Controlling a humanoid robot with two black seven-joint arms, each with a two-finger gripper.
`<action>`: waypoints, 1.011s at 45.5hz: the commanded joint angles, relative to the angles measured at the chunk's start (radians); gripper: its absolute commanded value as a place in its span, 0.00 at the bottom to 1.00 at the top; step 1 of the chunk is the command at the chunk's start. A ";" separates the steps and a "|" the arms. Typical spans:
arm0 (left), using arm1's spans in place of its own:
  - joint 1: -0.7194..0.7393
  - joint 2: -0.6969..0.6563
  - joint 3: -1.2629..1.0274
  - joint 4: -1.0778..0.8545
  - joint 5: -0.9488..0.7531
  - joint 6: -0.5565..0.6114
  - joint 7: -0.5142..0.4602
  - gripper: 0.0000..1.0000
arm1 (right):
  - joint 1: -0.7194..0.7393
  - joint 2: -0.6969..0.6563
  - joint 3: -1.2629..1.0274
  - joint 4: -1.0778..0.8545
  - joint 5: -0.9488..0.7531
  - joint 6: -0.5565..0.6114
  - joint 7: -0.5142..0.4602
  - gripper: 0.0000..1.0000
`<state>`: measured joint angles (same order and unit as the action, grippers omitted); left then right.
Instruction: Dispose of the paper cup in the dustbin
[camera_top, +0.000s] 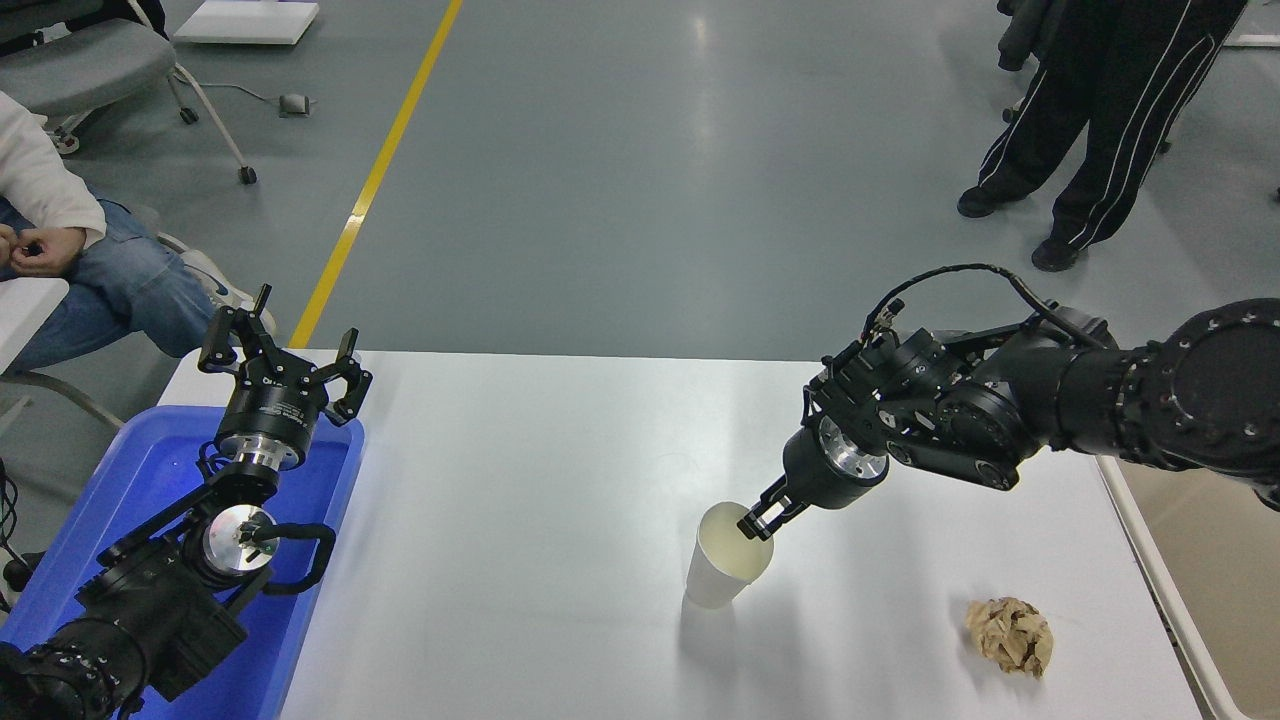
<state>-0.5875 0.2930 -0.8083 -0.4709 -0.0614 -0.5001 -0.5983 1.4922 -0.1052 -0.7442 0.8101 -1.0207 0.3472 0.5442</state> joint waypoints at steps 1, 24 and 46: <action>0.000 0.000 0.000 0.000 0.000 0.000 0.000 1.00 | 0.106 -0.065 0.091 0.001 0.148 0.010 0.003 0.00; 0.000 0.000 0.000 0.000 0.000 0.000 0.000 1.00 | 0.276 -0.235 0.255 -0.006 0.366 0.136 0.002 0.00; 0.001 0.000 0.001 0.000 0.000 0.000 0.000 1.00 | 0.103 -0.327 0.264 -0.300 0.387 0.128 0.002 0.00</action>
<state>-0.5874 0.2930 -0.8083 -0.4710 -0.0613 -0.5001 -0.5983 1.7034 -0.3760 -0.4945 0.7114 -0.6490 0.4726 0.5460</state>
